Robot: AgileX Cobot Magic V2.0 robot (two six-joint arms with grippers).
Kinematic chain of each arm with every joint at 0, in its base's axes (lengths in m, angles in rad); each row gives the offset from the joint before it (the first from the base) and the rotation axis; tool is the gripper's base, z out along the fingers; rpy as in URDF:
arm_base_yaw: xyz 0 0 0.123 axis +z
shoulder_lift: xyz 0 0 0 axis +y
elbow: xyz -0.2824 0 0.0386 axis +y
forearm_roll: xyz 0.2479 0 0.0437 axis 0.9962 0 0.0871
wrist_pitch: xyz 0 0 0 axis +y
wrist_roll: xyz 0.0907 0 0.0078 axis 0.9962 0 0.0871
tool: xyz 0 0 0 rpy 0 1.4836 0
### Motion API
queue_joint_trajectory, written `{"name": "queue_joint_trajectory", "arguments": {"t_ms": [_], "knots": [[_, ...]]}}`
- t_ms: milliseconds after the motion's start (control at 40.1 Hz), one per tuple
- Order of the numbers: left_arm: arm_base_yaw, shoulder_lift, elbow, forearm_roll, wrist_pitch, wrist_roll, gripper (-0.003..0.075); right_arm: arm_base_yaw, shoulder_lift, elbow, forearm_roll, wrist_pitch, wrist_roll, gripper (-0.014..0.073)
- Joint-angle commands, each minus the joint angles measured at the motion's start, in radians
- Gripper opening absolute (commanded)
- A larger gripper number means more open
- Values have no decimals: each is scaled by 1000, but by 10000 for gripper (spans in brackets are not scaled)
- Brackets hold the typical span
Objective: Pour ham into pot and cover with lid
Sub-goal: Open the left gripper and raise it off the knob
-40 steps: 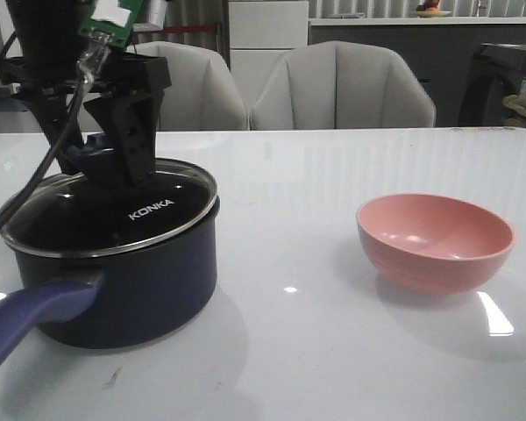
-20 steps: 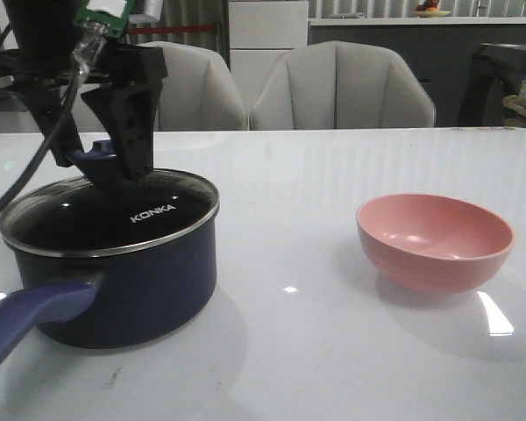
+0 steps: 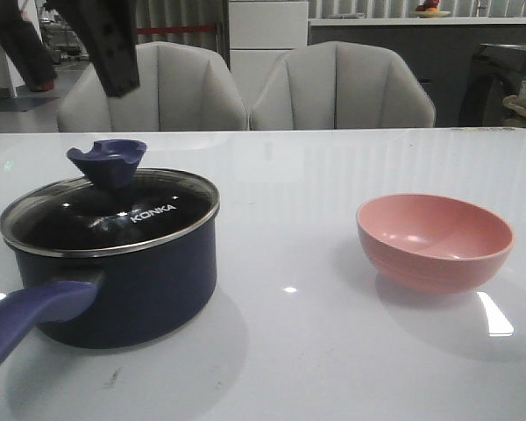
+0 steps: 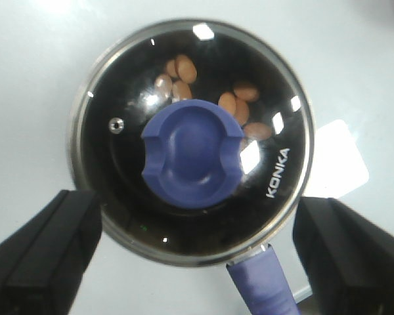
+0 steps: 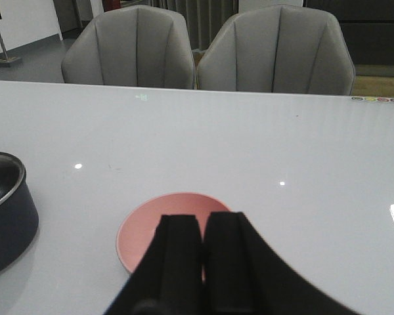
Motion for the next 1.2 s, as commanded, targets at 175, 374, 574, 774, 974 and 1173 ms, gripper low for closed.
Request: {"name": "queue_joint_trajectory", "arguments": {"t_ms": [175,374,574,774,974,1173], "knots": [[-9,-283,-23,44,50,-9,514,0,6,-29,-4,-72,-12,161],[-9,-467,20,78,18,-9,442,0,6,-29,-4,-72,-12,161],[-9,-665,166,123,-75,-9,393,0,6,-29,-4,-72,-12,161],[-9,-875,377,126,-196,-9,356,0,6,-29,-4,-76,-12,161],[-9,-1107,601,116,-350,-9,307,0,6,-29,-4,-76,-12,161],[-9,-1333,824,98,-530,-9,183,0,6,-29,-4,-76,-12,161]]}}
